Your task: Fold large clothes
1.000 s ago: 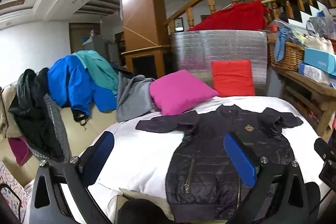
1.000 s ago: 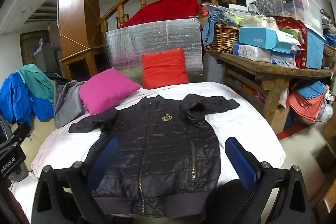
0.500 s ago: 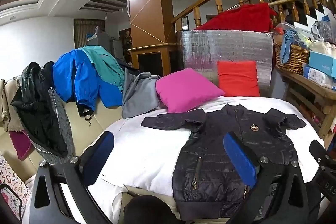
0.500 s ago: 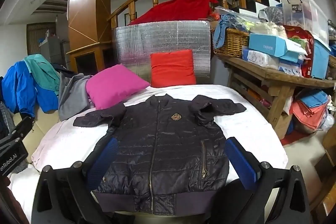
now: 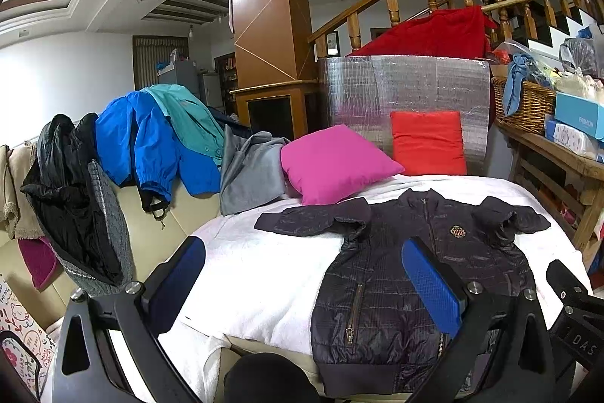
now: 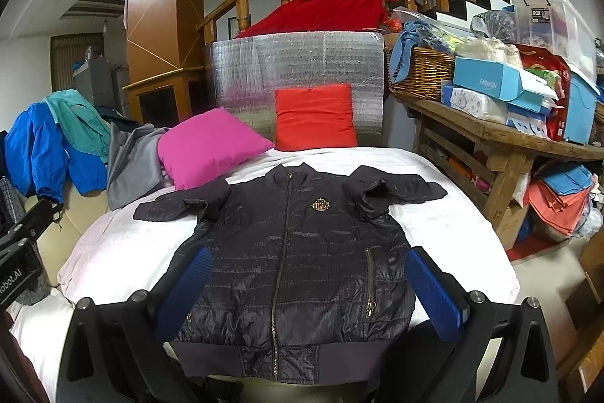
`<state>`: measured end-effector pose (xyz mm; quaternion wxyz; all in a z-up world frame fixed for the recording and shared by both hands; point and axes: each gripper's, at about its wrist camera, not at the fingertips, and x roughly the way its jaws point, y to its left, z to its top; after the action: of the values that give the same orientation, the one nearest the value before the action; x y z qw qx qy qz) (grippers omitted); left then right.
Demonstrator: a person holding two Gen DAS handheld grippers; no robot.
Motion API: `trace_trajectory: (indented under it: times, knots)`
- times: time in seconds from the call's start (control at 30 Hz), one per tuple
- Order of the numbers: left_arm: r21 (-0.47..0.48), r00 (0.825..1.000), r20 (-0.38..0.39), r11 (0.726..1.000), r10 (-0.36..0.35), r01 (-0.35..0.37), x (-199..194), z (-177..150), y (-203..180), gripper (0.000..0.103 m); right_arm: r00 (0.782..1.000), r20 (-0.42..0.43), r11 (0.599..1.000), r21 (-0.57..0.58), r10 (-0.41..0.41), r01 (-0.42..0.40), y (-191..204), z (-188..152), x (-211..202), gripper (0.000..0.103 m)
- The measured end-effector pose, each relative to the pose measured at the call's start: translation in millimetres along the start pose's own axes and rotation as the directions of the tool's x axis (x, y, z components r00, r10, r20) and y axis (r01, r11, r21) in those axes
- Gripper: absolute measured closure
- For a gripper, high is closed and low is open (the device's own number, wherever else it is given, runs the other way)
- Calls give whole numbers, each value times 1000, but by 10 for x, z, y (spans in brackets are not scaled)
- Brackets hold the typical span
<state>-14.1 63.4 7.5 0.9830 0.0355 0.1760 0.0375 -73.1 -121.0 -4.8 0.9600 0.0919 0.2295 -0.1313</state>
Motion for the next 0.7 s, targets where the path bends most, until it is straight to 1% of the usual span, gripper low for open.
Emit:
trace_trajectory:
  times: [0.7]
  knots:
    - [9,1000,-13,1000,3,-3,46,-37,-24,0,1000,-12,1000,5,0,0,7,-28,25,0]
